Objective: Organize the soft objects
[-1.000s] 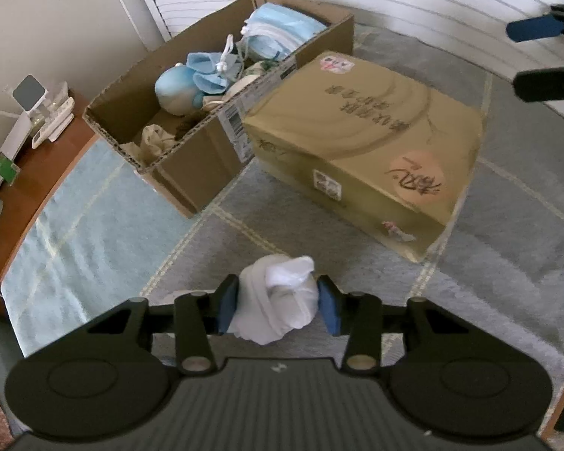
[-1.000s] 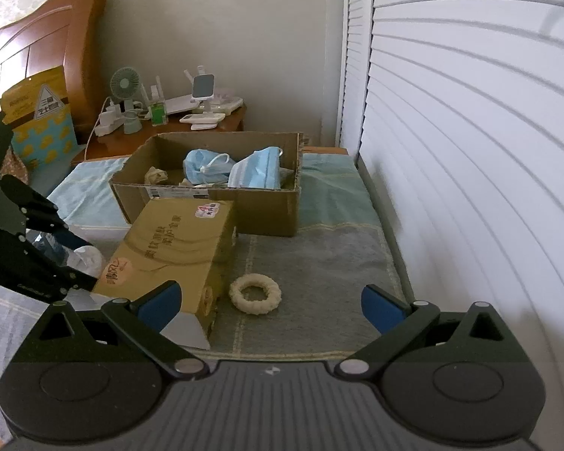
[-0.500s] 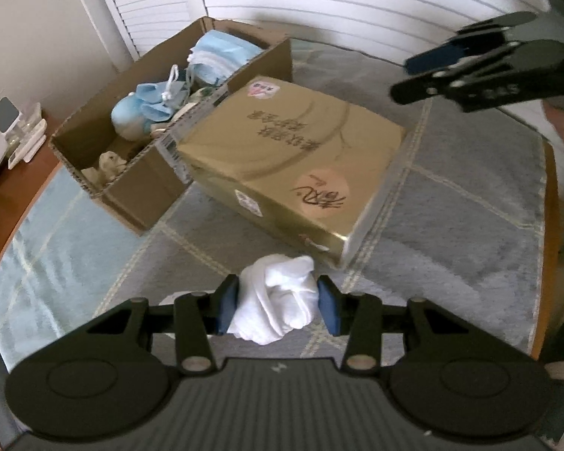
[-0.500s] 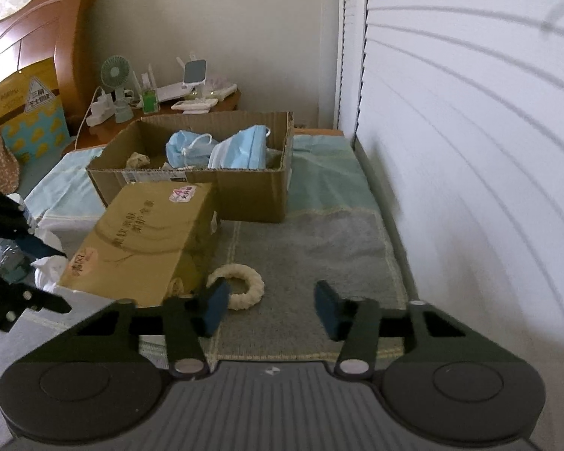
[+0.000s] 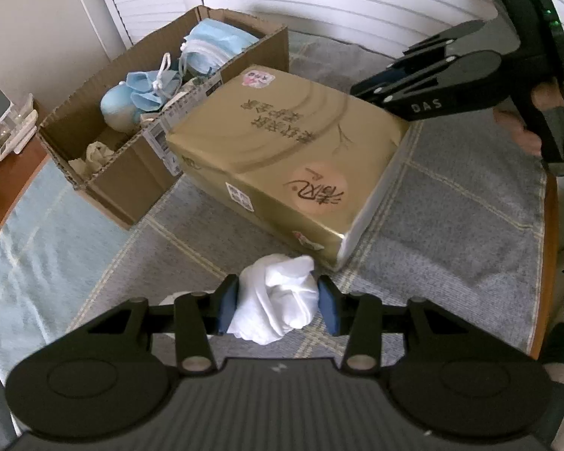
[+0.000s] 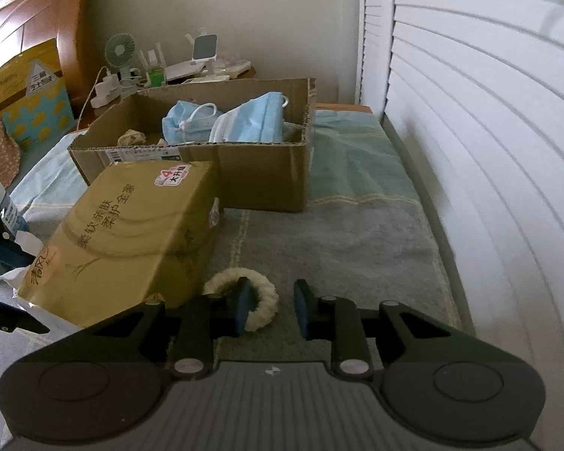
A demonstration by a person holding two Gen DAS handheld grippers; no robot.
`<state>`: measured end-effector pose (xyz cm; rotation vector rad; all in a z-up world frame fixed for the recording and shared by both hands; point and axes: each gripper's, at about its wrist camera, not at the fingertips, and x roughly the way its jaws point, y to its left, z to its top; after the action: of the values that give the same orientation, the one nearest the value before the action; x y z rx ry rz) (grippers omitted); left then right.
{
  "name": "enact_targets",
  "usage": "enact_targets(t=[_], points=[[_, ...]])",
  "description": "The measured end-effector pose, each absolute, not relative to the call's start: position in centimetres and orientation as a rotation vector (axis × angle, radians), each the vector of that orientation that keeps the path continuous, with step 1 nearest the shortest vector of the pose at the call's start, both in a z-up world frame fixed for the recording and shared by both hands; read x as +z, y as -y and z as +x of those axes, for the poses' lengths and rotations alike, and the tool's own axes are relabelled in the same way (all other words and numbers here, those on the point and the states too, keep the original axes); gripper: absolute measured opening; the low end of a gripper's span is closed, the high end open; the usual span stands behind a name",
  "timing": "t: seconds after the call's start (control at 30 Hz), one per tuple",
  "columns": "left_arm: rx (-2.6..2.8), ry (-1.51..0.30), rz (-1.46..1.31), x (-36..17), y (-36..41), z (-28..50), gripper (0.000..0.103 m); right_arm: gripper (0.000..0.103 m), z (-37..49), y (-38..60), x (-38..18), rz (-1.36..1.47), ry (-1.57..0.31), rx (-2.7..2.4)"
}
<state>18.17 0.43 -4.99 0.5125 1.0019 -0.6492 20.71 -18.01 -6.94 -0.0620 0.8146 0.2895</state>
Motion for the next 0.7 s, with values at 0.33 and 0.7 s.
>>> enact_targets(t=[0.33, 0.7], points=[[-0.649, -1.003, 0.505, -5.1, -0.4, 18.3, 0.044, 0.013, 19.8, 18.2, -6.3, -0.069, -0.796, 0.286], [-0.649, -0.994, 0.497, -4.9, -0.4, 18.2, 0.045, 0.018, 17.6, 20.2, -5.0, -0.043, -0.81, 0.213]])
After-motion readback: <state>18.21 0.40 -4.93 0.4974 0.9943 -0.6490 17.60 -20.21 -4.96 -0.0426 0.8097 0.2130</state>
